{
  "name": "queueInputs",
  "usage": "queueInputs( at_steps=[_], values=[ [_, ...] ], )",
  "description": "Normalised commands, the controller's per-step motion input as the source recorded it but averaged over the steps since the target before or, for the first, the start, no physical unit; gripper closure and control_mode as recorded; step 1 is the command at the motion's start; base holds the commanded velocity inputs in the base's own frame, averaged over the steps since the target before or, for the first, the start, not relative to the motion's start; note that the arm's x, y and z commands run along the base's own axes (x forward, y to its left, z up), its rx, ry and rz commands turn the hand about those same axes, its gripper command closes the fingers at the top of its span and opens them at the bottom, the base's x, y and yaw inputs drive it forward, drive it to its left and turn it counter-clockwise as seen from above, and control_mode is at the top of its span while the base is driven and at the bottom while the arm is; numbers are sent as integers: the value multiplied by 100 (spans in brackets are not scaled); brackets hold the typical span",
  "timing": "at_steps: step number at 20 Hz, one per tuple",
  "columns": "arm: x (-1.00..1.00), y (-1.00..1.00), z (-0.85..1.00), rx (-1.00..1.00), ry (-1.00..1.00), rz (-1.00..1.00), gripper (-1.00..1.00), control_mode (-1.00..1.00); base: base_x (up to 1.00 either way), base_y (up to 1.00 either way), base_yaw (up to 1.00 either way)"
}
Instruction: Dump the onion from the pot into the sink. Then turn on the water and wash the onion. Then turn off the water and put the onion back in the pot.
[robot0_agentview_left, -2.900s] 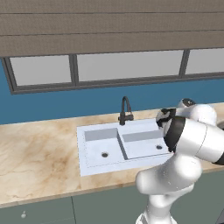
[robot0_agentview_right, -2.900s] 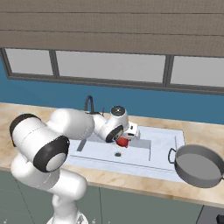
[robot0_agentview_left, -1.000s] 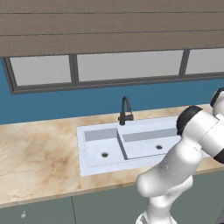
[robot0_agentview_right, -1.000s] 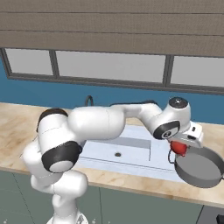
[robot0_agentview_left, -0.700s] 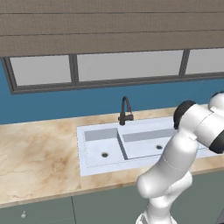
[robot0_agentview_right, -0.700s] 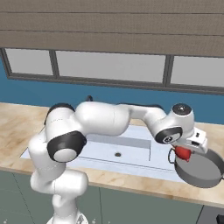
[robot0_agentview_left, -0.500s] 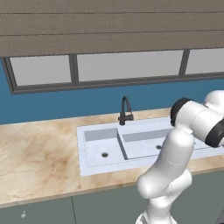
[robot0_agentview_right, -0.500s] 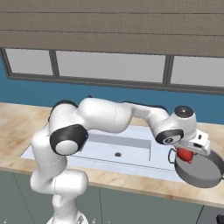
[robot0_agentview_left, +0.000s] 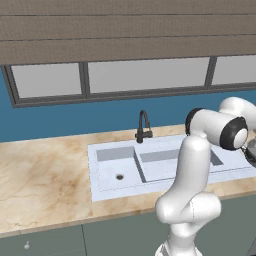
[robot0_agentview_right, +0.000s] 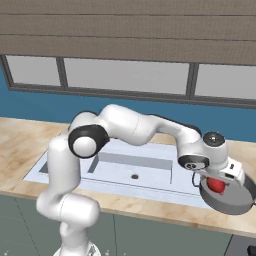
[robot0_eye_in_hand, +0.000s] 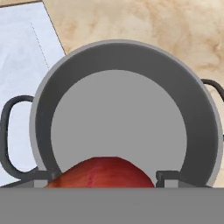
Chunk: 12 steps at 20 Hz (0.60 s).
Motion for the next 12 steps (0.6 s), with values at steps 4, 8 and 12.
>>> queueInputs(
  at_steps=[4, 8, 12],
  values=[
    [0, -24, -16, 4, 0, 0, 100, -100, 0, 0, 0],
    [0, -11, -2, 2, 0, 0, 100, -100, 0, 0, 0],
    [3, 0, -1, 1, 0, 0, -100, -100, 0, 0, 0]
  ],
)
